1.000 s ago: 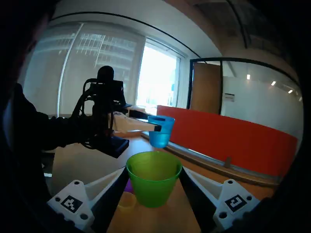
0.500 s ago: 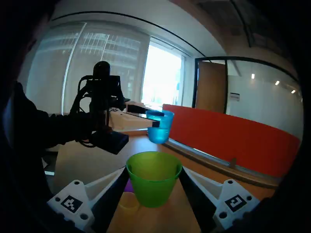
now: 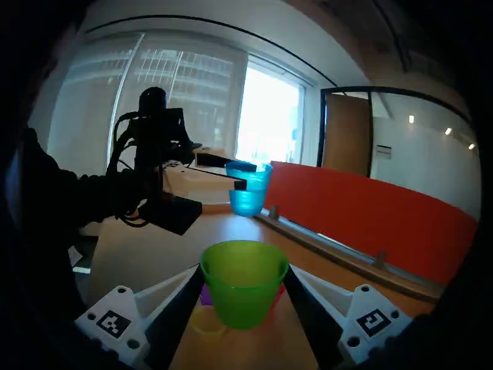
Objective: Pour water
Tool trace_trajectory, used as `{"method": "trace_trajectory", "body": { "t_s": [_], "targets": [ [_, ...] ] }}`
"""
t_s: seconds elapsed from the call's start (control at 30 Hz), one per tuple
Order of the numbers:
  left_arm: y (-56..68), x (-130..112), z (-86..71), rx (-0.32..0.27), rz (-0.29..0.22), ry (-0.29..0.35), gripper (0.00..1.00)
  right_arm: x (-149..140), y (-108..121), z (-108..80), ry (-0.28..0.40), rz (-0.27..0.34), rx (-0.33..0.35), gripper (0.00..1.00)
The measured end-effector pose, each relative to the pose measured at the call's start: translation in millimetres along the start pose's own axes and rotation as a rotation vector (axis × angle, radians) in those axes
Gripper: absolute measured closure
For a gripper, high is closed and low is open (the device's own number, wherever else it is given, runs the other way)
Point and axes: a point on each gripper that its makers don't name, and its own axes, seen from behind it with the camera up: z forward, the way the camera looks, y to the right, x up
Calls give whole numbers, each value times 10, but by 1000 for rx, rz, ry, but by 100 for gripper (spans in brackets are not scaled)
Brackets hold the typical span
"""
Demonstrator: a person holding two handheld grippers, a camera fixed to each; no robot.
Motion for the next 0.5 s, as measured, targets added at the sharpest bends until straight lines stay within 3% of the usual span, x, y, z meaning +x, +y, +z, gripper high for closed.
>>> {"method": "trace_trajectory", "body": {
  "t_s": [0.5],
  "targets": [
    [2, 95, -249, 43, 65, 8, 14, -53, -100, 186, -13, -10, 60, 8]
  ]
}}
